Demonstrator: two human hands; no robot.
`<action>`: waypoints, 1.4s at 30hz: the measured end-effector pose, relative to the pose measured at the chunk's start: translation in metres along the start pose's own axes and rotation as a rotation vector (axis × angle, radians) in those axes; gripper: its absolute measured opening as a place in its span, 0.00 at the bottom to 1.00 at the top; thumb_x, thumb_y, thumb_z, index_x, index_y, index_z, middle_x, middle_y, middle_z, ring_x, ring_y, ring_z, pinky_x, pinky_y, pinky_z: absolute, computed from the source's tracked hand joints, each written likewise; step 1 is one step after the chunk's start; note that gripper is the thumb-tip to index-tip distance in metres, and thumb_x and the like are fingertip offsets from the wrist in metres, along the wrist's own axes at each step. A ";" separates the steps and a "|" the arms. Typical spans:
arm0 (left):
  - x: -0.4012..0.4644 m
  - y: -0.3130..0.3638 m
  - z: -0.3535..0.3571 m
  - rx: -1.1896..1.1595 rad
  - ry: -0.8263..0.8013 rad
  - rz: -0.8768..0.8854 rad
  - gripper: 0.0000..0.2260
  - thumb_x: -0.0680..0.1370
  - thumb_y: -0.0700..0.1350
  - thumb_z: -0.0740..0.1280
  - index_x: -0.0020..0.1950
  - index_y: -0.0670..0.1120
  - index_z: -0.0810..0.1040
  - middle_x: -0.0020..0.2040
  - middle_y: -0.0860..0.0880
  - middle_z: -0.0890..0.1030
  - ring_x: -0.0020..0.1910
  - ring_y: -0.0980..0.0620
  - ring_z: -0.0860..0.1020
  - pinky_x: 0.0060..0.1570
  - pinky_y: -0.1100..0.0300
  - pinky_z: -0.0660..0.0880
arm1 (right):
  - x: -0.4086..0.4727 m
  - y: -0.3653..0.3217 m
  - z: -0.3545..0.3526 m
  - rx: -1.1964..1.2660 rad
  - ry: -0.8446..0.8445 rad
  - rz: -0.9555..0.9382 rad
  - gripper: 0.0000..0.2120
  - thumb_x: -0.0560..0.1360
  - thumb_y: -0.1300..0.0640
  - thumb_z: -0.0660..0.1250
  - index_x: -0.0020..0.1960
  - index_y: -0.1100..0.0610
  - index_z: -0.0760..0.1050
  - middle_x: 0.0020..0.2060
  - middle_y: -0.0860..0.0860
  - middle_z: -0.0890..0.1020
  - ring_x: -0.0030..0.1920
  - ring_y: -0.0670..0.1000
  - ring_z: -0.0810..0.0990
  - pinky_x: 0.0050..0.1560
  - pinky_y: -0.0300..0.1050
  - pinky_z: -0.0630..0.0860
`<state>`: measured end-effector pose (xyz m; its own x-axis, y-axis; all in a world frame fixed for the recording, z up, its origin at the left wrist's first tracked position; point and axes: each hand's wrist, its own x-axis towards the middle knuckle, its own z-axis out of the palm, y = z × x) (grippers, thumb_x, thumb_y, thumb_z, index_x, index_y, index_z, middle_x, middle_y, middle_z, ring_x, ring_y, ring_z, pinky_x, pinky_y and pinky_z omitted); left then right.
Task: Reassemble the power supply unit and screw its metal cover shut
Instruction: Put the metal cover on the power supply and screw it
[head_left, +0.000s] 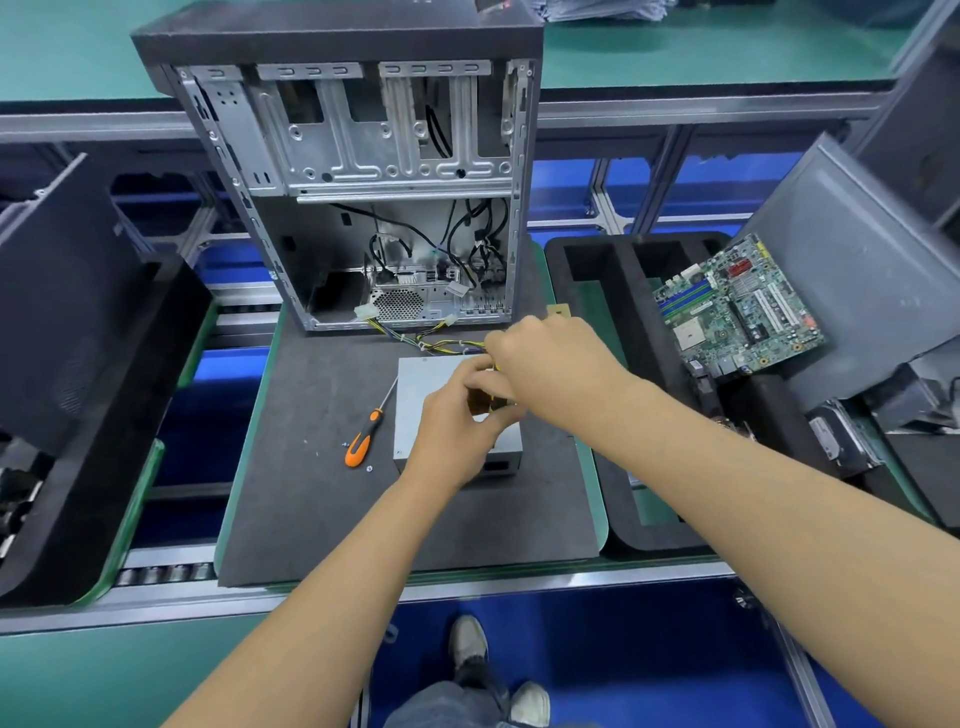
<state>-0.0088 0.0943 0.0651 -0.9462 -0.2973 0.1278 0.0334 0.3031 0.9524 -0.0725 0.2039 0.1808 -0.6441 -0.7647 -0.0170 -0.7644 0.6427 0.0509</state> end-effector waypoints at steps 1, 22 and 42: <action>-0.002 -0.001 0.000 0.001 -0.023 -0.009 0.25 0.71 0.43 0.77 0.56 0.69 0.73 0.40 0.59 0.82 0.40 0.60 0.80 0.41 0.71 0.73 | -0.001 -0.001 0.003 0.037 -0.028 0.026 0.15 0.80 0.42 0.58 0.47 0.54 0.65 0.32 0.50 0.62 0.38 0.58 0.68 0.38 0.48 0.64; 0.018 -0.129 -0.091 0.822 0.140 -0.452 0.12 0.76 0.48 0.72 0.51 0.40 0.82 0.48 0.38 0.79 0.50 0.36 0.76 0.52 0.47 0.73 | -0.055 0.032 0.190 1.555 -0.052 1.111 0.10 0.79 0.56 0.68 0.59 0.56 0.77 0.44 0.53 0.85 0.43 0.49 0.78 0.40 0.42 0.73; 0.020 -0.110 -0.081 0.420 0.368 -0.543 0.08 0.80 0.45 0.66 0.49 0.43 0.82 0.40 0.46 0.83 0.40 0.46 0.81 0.44 0.49 0.80 | -0.010 0.017 0.186 0.983 -0.210 0.850 0.11 0.76 0.56 0.68 0.58 0.54 0.73 0.48 0.54 0.81 0.46 0.52 0.78 0.38 0.42 0.74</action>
<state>-0.0054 -0.0181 -0.0149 -0.6248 -0.7614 -0.1731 -0.5986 0.3247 0.7323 -0.0842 0.2315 -0.0043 -0.8548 -0.1438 -0.4987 0.2346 0.7500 -0.6184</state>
